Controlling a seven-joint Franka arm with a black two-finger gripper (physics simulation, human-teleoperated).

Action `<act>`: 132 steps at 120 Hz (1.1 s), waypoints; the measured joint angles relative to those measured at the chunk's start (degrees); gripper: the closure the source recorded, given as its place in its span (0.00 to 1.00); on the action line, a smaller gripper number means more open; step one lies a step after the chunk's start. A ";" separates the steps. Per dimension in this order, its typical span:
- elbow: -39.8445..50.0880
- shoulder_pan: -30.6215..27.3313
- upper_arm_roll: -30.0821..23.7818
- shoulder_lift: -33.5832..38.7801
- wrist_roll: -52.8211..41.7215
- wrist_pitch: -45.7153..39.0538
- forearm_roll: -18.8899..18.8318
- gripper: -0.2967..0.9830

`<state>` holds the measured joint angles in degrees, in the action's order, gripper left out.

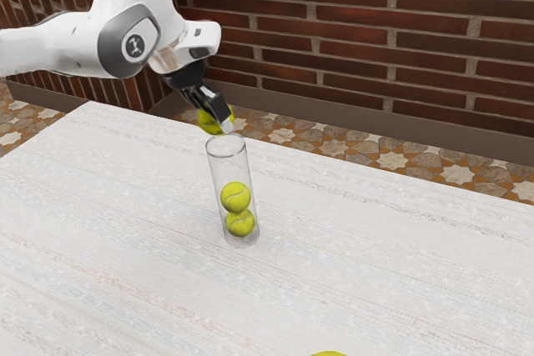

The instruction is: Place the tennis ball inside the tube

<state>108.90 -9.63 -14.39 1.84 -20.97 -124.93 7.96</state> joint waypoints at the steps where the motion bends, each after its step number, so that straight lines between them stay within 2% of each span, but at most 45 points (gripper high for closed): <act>1: -0.11 0.06 0.00 -0.17 0.15 0.01 0.01 0.63; 14: -0.89 1.25 0.73 -1.82 1.96 0.08 0.06 0.62; 33: -2.13 0.13 -0.65 -3.15 4.08 0.16 0.02 0.62; 50: -3.78 -0.43 -0.39 -4.81 4.91 0.39 0.16 0.45; 65: -6.11 -2.36 -0.27 -7.36 4.76 0.67 0.62 0.36; 83: -6.53 -2.73 -0.90 -7.41 4.60 1.03 0.35 0.29; 107: -7.22 -2.27 -1.67 -5.29 4.44 2.66 -0.26 0.26; 132: -17.87 -2.24 -1.22 -7.51 3.15 13.02 -7.55 0.24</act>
<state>91.03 -11.87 -15.61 -5.67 -17.81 -111.91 0.40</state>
